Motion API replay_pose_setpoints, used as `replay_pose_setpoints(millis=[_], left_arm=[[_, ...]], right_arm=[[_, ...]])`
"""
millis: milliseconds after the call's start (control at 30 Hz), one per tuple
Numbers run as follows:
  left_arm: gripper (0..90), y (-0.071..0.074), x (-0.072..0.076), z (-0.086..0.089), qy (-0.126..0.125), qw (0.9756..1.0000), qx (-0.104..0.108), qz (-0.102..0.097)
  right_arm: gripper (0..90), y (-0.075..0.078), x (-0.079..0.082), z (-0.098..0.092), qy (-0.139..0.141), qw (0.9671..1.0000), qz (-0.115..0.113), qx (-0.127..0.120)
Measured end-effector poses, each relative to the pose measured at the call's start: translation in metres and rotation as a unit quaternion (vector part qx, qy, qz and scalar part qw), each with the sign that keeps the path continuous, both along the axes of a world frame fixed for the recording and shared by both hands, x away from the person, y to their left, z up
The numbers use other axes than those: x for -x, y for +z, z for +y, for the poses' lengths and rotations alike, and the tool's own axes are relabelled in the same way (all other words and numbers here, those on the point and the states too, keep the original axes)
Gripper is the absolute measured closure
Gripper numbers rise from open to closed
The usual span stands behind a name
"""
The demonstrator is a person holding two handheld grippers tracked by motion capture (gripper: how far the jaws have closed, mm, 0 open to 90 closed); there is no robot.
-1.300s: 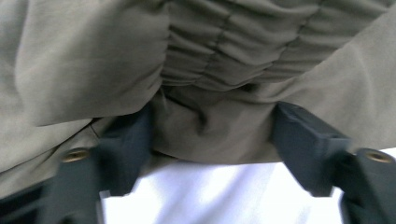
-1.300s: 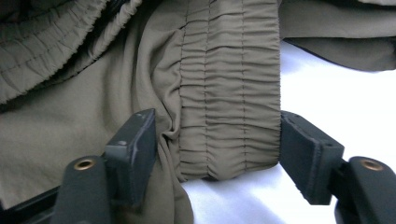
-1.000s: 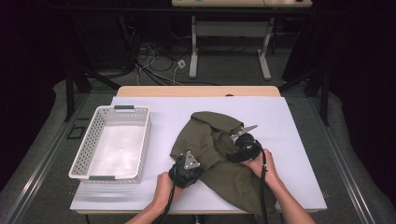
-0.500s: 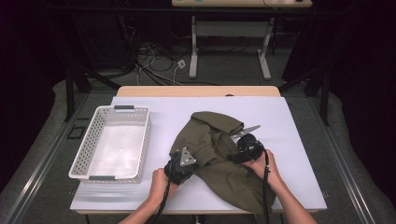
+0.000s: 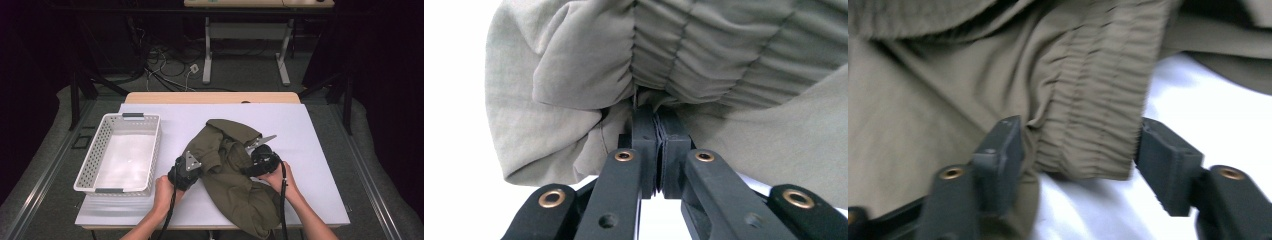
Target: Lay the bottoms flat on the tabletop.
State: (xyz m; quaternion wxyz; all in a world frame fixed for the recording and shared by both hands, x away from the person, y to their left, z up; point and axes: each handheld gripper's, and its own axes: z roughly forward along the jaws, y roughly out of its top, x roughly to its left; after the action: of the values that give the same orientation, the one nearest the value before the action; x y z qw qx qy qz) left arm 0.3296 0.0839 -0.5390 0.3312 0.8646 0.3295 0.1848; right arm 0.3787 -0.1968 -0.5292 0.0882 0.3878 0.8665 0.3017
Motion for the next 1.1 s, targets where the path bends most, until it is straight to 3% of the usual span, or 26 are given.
replay_pose_setpoints(millis=[100, 200, 233, 333, 367, 433, 567, 667, 733, 767, 933, 1100], left_arm=[[72.4, 0.004, 0.006, -0.001, -0.006, 0.9999, 0.005, 0.010], [49.1, 0.008, 0.013, -0.005, -0.015, 0.9996, 0.007, 0.022], [44.1, 0.008, 0.015, -0.006, -0.017, 0.9995, 0.011, 0.026], [33.4, 0.005, 0.019, -0.014, -0.022, 0.9991, 0.012, 0.034], [31.1, 0.003, 0.018, -0.017, -0.021, 0.9989, 0.013, 0.039], [28.2, -0.004, 0.016, -0.021, -0.014, 0.9990, 0.011, 0.040], [36.4, -0.010, 0.012, -0.025, -0.004, 0.9993, 0.017, 0.033], [47.4, -0.015, 0.011, -0.025, -0.003, 0.9995, 0.019, 0.024], [54.2, -0.019, 0.011, -0.024, -0.007, 0.9995, 0.027, 0.016], [57.3, -0.019, 0.011, -0.024, -0.008, 0.9995, 0.027, 0.015], [76.4, -0.020, 0.009, -0.024, -0.013, 0.9995, 0.026, 0.009], [81.1, -0.016, 0.007, -0.021, -0.012, 0.9996, 0.024, 0.009]], right_arm=[[30.0, 0.003, -0.001, -0.006, -0.013, 0.9996, -0.017, -0.017], [28.4, 0.007, -0.003, -0.011, -0.020, 0.9992, -0.032, -0.016], [28.2, 0.008, -0.004, -0.012, -0.021, 0.9990, -0.038, -0.003], [28.1, 0.007, -0.006, -0.013, -0.025, 0.9988, -0.039, 0.014], [27.9, 0.005, -0.008, -0.012, -0.030, 0.9983, -0.050, 0.009], [27.2, 0.004, -0.011, -0.012, -0.033, 0.9983, -0.046, 0.015], [26.6, 0.003, -0.015, -0.012, -0.037, 0.9979, -0.049, 0.018], [26.2, 0.003, -0.017, -0.011, -0.040, 0.9978, -0.050, 0.019], [26.7, 0.005, -0.018, -0.011, -0.039, 0.9977, -0.045, 0.032], [27.1, 0.004, -0.019, -0.010, -0.038, 0.9972, -0.058, 0.026], [31.6, 0.005, -0.024, -0.011, -0.046, 0.9966, -0.064, 0.026], [34.6, 0.007, -0.028, -0.012, -0.046, 0.9960, -0.072, 0.028]])
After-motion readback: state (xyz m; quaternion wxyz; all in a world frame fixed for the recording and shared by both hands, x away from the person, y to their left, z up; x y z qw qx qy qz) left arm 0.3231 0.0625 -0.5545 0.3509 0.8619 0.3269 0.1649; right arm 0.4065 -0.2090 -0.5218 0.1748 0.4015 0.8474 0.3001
